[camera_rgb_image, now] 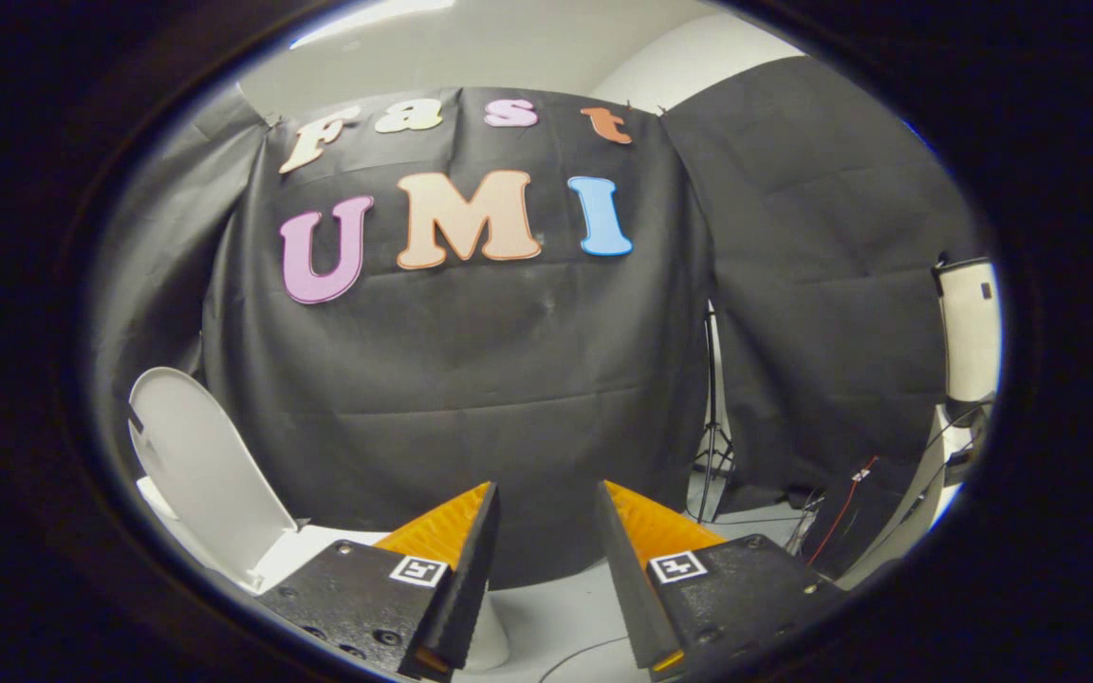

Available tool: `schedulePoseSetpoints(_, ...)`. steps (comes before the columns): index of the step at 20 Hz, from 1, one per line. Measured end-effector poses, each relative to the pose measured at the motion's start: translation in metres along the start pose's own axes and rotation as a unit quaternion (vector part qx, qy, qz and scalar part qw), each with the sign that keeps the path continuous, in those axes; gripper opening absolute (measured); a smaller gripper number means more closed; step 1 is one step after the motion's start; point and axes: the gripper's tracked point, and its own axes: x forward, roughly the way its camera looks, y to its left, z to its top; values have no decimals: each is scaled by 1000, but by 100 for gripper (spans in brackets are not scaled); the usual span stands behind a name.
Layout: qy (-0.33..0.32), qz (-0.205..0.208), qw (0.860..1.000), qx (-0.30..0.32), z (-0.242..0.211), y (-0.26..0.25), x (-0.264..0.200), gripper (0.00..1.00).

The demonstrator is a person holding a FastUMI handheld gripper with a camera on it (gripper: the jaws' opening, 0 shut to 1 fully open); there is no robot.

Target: Open the toilet lid.

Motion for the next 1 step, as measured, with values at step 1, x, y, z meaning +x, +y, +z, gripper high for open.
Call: schedulePoseSetpoints(1, 0, -2, 1000, 3, 0, -1, 0, 63)
